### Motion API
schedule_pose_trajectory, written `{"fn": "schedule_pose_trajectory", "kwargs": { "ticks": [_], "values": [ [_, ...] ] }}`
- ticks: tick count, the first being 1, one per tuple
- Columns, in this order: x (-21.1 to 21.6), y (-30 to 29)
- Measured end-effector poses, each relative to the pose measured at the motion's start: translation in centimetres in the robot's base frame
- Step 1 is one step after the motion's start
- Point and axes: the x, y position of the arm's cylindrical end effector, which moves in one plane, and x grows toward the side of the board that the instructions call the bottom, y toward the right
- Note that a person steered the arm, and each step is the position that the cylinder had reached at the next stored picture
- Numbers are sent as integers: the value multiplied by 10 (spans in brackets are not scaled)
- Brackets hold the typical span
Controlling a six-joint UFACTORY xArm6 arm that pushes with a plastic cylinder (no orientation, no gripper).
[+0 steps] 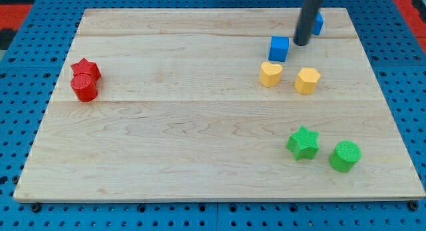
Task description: Slide blue cube into yellow blocks
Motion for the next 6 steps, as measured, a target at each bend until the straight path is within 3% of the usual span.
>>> {"fn": "schedule_pose_trajectory", "kwargs": {
  "ticks": [1,2,3,4,5,6],
  "values": [
    [11,-58],
    [-10,-120],
    [35,-120],
    [42,-59],
    [17,-95],
    [16,-34]
  ]
}}
